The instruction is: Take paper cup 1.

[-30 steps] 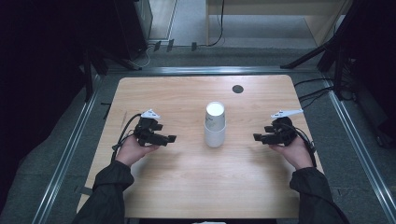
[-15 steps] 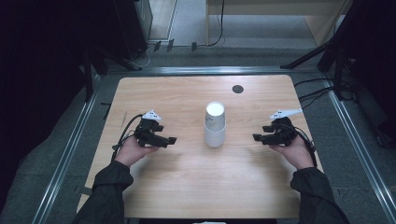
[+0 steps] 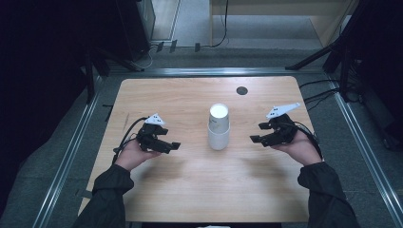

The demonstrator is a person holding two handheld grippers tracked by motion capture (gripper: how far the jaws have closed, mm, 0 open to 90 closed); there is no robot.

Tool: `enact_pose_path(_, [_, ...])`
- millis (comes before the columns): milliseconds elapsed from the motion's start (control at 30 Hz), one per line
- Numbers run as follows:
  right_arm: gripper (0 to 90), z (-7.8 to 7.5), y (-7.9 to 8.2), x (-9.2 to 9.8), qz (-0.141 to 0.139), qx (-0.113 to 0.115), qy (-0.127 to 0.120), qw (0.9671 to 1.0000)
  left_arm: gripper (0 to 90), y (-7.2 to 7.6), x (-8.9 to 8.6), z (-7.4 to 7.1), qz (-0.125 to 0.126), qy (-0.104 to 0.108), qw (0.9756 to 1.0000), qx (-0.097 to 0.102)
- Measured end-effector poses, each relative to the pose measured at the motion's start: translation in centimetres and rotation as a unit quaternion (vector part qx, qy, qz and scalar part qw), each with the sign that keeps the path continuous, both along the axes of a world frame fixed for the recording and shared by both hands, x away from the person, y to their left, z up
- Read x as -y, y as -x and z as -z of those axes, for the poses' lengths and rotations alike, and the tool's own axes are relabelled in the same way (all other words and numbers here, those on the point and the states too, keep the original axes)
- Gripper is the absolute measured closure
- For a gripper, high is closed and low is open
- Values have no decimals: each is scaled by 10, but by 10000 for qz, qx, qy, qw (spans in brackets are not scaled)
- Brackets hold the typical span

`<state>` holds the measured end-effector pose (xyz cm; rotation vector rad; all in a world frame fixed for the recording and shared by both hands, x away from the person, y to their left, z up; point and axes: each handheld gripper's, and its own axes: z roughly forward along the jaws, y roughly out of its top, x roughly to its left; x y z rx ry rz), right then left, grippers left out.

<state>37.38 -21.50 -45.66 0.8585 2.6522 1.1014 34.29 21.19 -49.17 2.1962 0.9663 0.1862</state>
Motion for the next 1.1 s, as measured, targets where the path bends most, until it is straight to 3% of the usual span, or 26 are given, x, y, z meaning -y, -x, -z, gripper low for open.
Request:
enact_pose_path(167, [330,-15,-5,-9,-474,54,167,9987,162,1,1,-2,92,57,9999,-34])
enact_pose_path(300, [325,-28,-12,-22,-799,-45,389,9960,162,3,3,-1,189,-48,9998,-35])
enact_pose_path(467, [314,-40,-17,-31,-1015,-3,391,9941,162,4,3,-2,234,24,9997,-55])
enact_pose_path(567, [320,-47,-23,-39,-1219,-51,486,9913,162,4,3,-1,279,-89,9995,-87])
enact_pose_path(633, [320,-50,-26,-44,-1350,-68,558,9892,162,5,3,-2,301,-37,9995,-116])
enact_pose_path(800, [314,-62,-32,-53,-1463,-46,592,9875,162,5,3,-2,345,5,9994,-102])
enact_pose_path(967, [300,-72,-38,-63,-1505,-75,594,9868,162,6,3,-3,465,130,9986,-227])
enact_pose_path(1100, [290,-76,-42,-71,-1589,-144,706,9847,162,6,0,-6,417,248,9988,-110])
